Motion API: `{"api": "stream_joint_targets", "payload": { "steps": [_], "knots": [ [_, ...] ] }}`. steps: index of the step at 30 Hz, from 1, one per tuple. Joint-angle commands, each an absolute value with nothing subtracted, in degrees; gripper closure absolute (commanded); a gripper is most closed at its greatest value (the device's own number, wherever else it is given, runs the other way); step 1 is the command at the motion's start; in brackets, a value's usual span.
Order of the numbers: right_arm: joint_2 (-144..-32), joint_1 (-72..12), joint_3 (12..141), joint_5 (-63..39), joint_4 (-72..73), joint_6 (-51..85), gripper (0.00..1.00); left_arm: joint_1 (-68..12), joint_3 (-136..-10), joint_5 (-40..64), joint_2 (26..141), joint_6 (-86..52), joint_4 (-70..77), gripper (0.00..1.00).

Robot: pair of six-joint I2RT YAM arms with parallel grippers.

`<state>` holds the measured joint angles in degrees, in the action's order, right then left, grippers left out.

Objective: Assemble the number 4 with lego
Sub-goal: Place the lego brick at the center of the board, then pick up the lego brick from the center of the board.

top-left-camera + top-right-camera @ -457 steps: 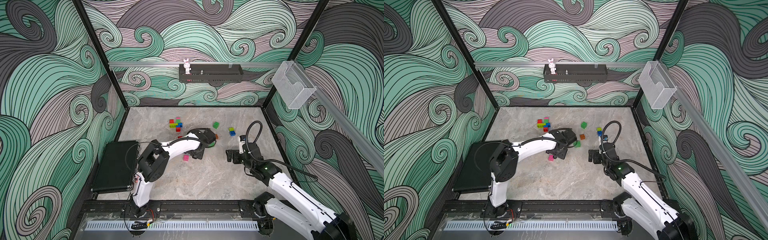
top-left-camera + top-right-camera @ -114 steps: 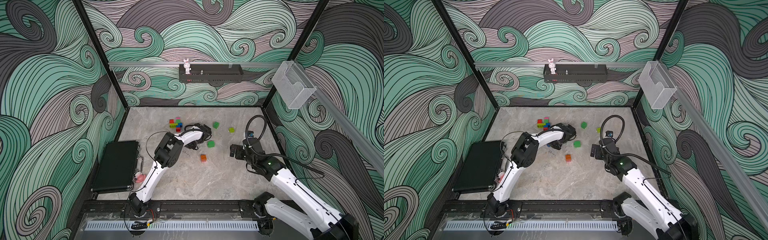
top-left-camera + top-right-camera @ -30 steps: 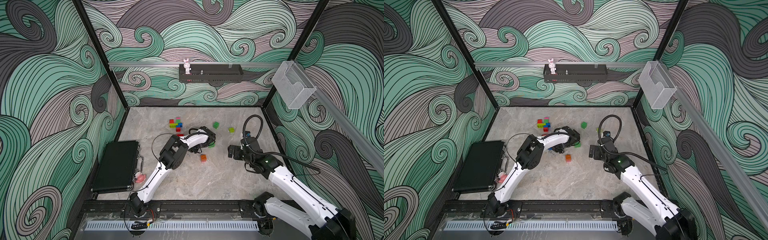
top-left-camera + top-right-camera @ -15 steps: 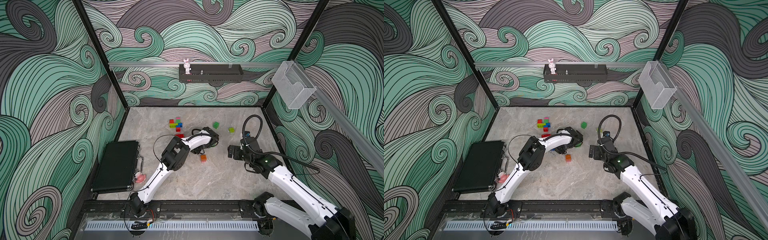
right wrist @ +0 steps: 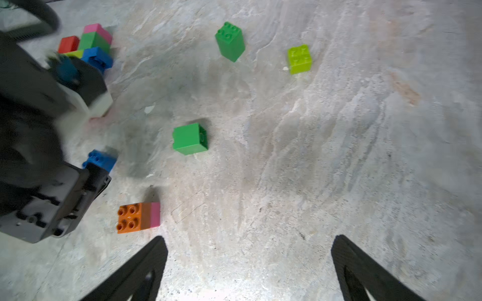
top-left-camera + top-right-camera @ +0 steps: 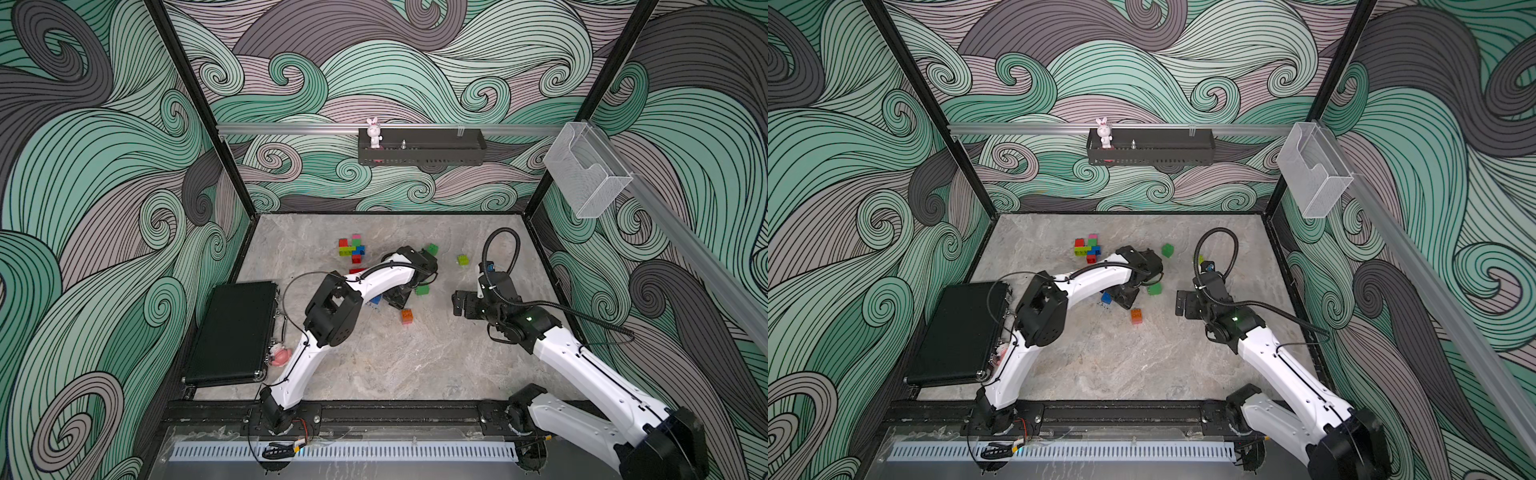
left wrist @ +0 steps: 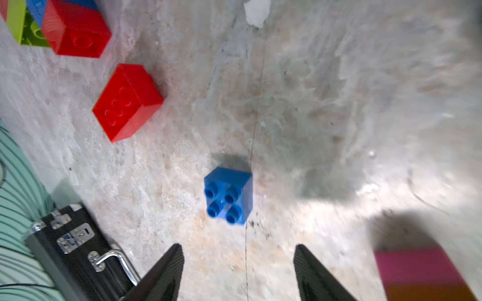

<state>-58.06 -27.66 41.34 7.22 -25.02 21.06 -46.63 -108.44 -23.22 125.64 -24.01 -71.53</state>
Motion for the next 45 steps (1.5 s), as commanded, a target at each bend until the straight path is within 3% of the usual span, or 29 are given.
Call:
{"api": "stream_joint_targets", "payload": {
  "steps": [1,8,12,16,21,28,42,45],
  "knots": [
    [-60.5,-28.8,43.5,-4.2,-20.9,15.5,0.01,-42.0,-100.4,-16.2,113.1,-24.9,-61.6,0.22],
    [-76.1,-40.3,52.3,-9.6,-19.6,3.1,0.07,-27.8,-71.1,-8.7,86.5,-32.0,-39.2,0.02],
    [-87.2,-43.3,59.6,-13.4,-19.6,-2.7,0.09,-23.6,-61.1,-14.1,74.6,-34.0,-34.7,0.01],
    [-101.2,-45.0,72.5,-9.8,-27.4,-7.4,0.15,-20.6,-54.1,-15.7,66.9,-35.7,-34.3,0.01],
    [-115.2,-45.0,87.9,-6.8,-38.0,-12.5,0.16,-17.5,-49.5,-17.6,62.6,-38.4,-36.2,0.01],
    [-128.8,-45.0,104.5,-8.3,-49.0,-17.5,0.27,-14.5,-45.9,-16.6,59.7,-39.9,-34.7,0.01],
    [-135.8,-45.0,114.5,-8.4,-51.2,-15.9,0.52,-13.5,-46.0,-14.7,60.9,-39.2,-34.3,0.01],
    [-136.8,-45.0,116.0,-8.6,-52.0,-16.0,0.52,-13.4,-45.9,-14.5,61.0,-39.1,-34.4,0.02]
  ]
}}
